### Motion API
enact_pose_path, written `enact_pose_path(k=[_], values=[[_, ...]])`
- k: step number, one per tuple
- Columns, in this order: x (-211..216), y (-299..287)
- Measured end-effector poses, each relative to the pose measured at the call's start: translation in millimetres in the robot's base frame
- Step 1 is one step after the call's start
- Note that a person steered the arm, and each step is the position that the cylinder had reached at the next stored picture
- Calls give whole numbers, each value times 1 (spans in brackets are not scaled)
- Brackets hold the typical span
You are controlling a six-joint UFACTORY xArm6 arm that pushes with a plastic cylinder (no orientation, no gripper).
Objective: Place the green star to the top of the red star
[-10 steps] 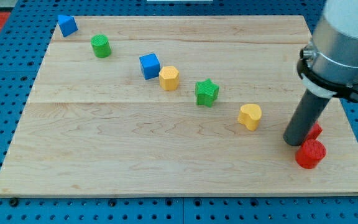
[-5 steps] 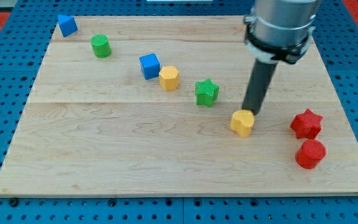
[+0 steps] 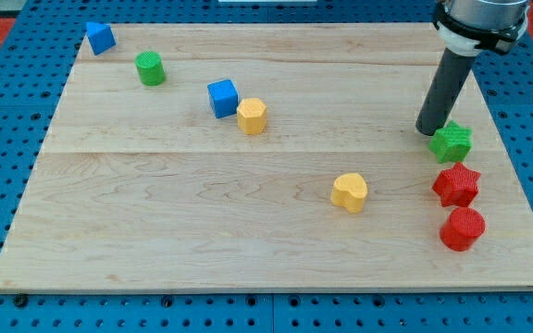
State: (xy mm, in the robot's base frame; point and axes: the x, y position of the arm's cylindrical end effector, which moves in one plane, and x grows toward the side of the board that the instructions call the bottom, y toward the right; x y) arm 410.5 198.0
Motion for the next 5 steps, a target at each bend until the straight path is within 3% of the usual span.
enact_pose_path(k=[2, 3, 4, 5], values=[[-1, -120], [26, -211], [-5, -340], [-59, -331]])
